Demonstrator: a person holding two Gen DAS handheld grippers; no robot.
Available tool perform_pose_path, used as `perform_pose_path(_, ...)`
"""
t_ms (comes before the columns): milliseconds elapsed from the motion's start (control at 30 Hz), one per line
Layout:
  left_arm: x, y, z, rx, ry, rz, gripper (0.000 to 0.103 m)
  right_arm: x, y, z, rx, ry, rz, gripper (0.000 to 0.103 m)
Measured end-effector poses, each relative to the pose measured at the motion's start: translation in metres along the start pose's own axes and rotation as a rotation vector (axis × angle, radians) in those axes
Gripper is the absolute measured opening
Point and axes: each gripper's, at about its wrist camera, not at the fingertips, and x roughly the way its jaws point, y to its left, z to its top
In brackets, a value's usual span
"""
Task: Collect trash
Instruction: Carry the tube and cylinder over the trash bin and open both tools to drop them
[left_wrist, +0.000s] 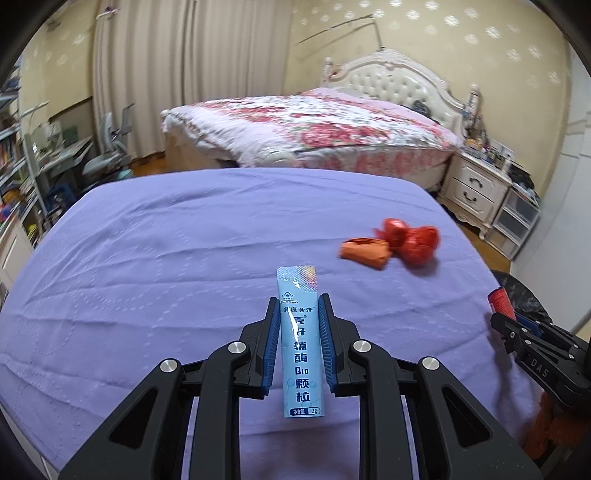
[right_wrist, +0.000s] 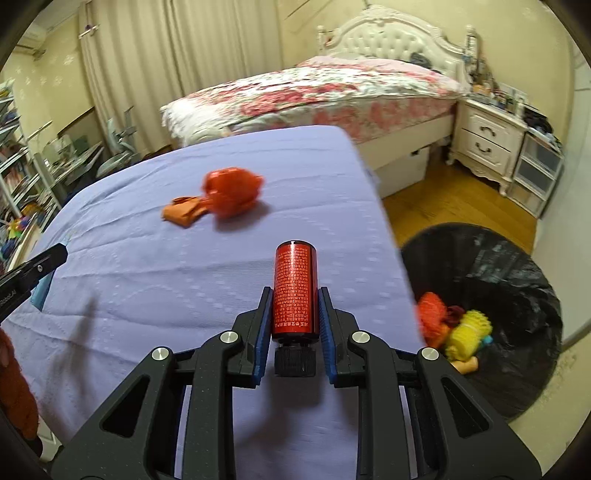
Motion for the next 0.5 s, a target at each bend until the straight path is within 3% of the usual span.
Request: perform_pose_path(500, 0.024, -0.139, 0.005, 0.228, -0.014, -0.171, 0.022, -0.016, -0.104, -0.008, 0.142, -0.044, -0.222, 0.023)
